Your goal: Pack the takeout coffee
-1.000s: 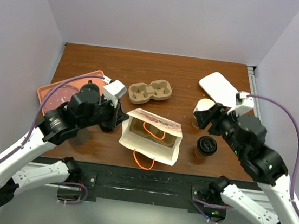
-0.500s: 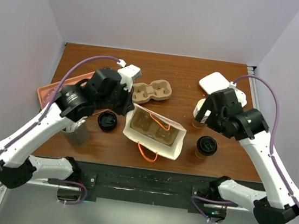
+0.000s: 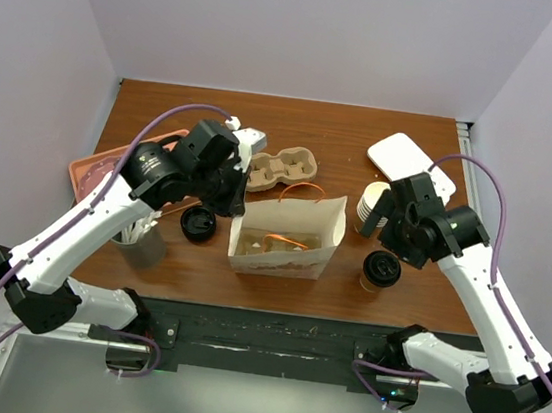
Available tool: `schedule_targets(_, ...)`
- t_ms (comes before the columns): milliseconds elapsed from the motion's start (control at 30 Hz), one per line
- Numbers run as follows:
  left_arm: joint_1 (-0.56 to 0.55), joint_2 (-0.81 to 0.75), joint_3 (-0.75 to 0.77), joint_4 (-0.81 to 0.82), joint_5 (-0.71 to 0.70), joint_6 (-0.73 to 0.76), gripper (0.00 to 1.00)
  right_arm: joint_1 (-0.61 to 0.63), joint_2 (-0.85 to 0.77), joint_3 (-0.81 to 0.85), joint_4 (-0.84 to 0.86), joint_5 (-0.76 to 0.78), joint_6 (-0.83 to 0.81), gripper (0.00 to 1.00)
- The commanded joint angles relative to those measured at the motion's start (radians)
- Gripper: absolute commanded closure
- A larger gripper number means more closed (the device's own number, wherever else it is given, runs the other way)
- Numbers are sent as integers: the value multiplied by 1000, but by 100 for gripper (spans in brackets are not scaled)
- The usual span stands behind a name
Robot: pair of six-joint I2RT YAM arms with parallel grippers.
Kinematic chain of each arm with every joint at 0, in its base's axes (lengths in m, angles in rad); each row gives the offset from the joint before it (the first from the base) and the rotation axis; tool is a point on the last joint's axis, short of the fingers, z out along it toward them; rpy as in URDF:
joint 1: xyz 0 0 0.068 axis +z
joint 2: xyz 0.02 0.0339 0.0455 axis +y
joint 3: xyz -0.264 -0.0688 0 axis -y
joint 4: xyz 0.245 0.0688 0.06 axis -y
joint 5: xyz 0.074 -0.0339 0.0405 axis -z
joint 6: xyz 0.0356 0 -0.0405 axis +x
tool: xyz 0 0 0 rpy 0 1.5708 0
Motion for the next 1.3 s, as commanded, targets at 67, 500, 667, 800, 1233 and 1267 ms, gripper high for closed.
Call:
schedule_targets(67, 24, -17, -12, 11, 39, -19, 70, -5, -45, -104, -31, 93, 123, 6)
schedule_targets(500, 32, -19, 145, -27, -130, -68, 15, -8, -19, -245, 76, 134, 132, 6)
schedule_targets(667, 35, -103, 73, 16, -151, -134, 0, -8, 4, -253, 99, 160, 143, 6)
schedule_targets(800, 40, -124, 57, 10, -132, -139, 0, -8, 31, -255, 102, 168, 151, 6)
schedule_targets(1233, 41, -177, -18, 11, -194, -138, 13, -8, 28, -322, 158, 163, 174, 13)
schedule_targets(1267, 41, -178, -18, 13, -199, -140, 14, -10, 25, -324, 161, 166, 175, 13)
